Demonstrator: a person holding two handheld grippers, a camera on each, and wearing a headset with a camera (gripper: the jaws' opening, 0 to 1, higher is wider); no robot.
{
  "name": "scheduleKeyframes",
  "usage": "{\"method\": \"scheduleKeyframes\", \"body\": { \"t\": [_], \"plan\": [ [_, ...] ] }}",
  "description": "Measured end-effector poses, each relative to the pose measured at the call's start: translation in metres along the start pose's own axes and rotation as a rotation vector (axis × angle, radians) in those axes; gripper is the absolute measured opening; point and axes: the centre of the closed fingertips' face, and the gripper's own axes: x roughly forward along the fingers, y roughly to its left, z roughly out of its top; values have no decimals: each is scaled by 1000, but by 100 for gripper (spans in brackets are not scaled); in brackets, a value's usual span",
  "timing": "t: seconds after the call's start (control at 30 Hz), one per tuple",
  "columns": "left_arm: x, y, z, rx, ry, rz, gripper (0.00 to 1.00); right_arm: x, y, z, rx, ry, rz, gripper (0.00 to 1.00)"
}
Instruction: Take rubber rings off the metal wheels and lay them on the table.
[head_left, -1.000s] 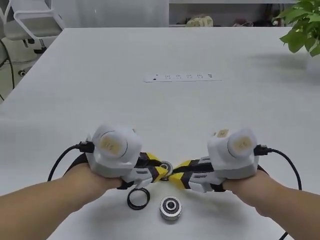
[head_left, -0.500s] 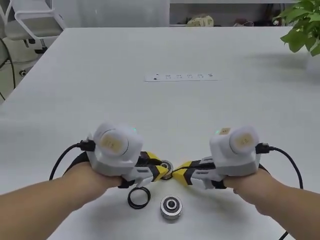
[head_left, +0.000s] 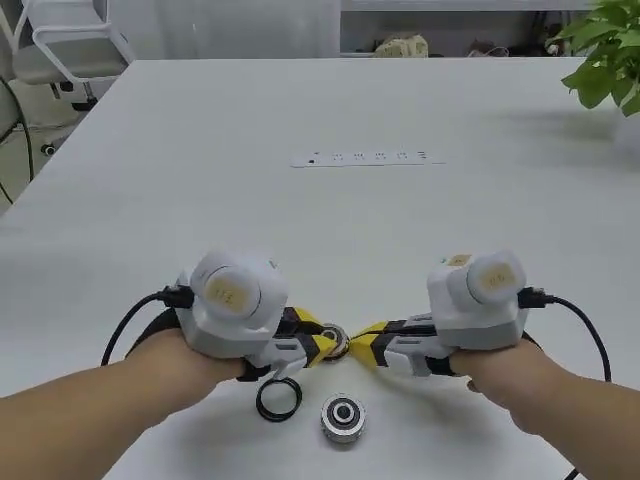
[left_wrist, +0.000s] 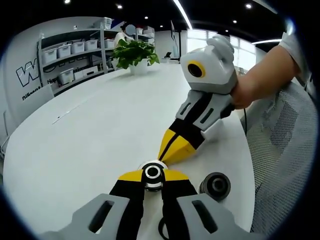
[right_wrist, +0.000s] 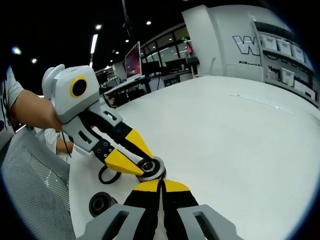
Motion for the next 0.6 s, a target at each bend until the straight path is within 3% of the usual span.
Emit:
{"method": "scheduleKeyframes", "body": {
  "t": [0.23, 0.6],
  "plan": [
    [0, 0, 0, -4, 4, 8, 8, -1, 0, 7, 62, -46, 2, 0],
    [0, 0, 0, -12, 5, 23, 8, 0, 4, 10, 69, -49, 7, 0]
  ]
}}
